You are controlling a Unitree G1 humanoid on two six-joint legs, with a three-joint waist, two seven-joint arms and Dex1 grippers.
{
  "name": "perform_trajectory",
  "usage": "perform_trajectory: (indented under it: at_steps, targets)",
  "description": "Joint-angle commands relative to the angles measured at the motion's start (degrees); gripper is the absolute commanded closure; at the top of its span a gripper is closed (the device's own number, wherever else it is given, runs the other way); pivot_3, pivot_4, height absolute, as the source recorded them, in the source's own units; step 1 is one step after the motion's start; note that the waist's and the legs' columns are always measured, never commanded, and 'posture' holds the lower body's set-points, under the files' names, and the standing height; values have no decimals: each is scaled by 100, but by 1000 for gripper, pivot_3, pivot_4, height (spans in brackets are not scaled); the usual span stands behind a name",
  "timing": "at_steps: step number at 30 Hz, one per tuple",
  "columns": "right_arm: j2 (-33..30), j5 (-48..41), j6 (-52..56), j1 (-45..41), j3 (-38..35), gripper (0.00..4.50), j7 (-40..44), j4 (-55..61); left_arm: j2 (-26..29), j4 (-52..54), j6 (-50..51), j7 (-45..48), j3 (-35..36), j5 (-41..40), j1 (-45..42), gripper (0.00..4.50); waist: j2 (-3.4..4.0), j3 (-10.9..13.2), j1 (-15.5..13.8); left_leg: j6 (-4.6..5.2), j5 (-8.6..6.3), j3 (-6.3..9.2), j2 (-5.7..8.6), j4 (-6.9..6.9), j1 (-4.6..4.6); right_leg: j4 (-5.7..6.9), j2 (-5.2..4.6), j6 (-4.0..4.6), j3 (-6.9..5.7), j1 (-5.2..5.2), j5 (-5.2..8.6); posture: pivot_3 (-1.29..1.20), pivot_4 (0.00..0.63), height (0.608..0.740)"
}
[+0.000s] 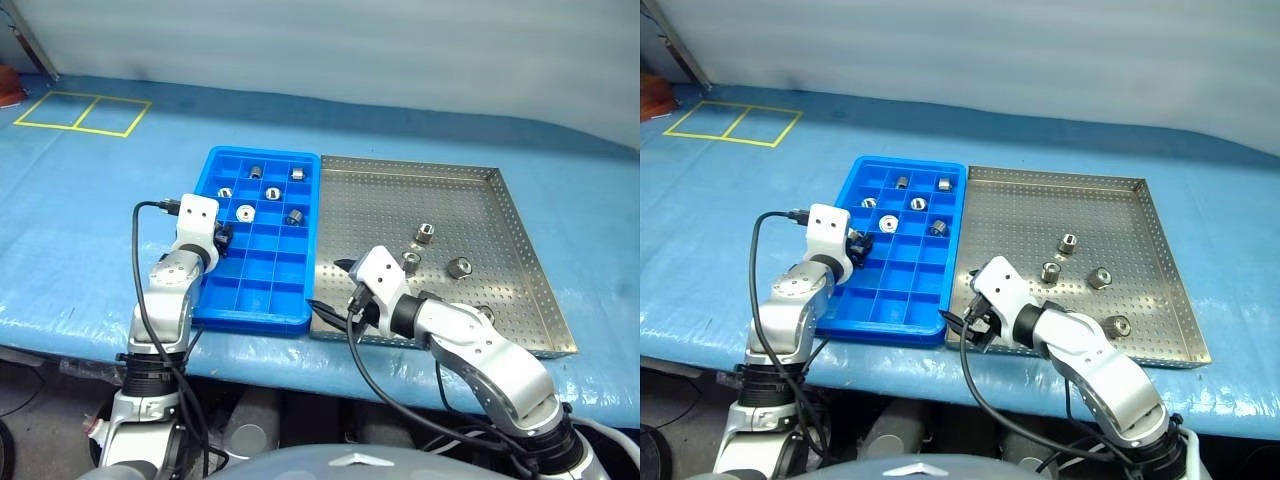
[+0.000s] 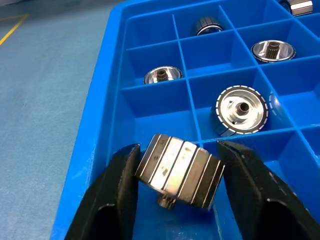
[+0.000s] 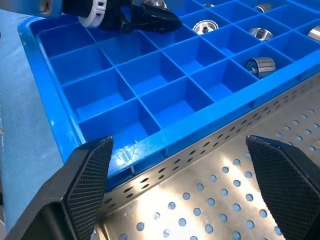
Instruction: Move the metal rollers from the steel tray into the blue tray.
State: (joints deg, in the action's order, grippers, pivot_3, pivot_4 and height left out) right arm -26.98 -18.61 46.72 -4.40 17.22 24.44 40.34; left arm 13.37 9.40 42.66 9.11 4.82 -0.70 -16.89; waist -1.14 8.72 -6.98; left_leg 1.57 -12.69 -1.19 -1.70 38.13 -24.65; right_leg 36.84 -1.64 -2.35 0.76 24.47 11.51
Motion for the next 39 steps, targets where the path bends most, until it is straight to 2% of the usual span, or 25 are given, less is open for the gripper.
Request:
perform_trajectory:
  at_steps: [1,2,10,17,24,30,39]
  targets:
    - [-41,-42,17,111,-201,0,-56,383,-36,257,-376,88,162,-238,-241,332,0,0,33,0,0,1,0,0,-2,0,0,1,-1,1,0,191,150,740]
    - [-49,-41,29,140,-219,0,-67,413,-36,284,-425,122,178,-294,-300,26,0,1,47,0,0,1,1,-1,-1,0,0,1,-1,1,1,178,150,740]
    - [-119,-55,159,534,-600,0,-224,781,18,354,-524,753,-224,-696,-970,26,-1,0,219,0,0,0,8,2,-2,-1,-1,1,-1,-1,1,129,150,740]
    - [-87,-21,255,1145,-1116,0,-518,1189,-207,-355,-552,1647,-941,-1085,-1681,26,-1,-1,340,0,0,-7,21,3,1,1,7,0,0,-3,1,72,150,740]
    - [210,182,227,1809,-1274,0,-1070,1377,-686,-1734,-756,2430,-1708,-1055,-2293,26,0,-1,576,1,0,-12,22,4,2,1,11,-1,4,-3,2,-35,150,740]
    - [445,296,179,2293,-1280,0,-1377,1652,-1175,-2899,-1391,2550,-2161,-752,-2574,26,1,-1,764,1,0,-12,20,1,3,1,15,-3,15,1,2,-105,150,740]
    - [650,440,141,2582,-1223,0,-1661,1859,-2048,-4537,-2136,2408,-2075,-574,-2828,26,2,-2,946,2,-1,-15,19,3,4,2,15,-7,23,5,-1,-160,150,740]
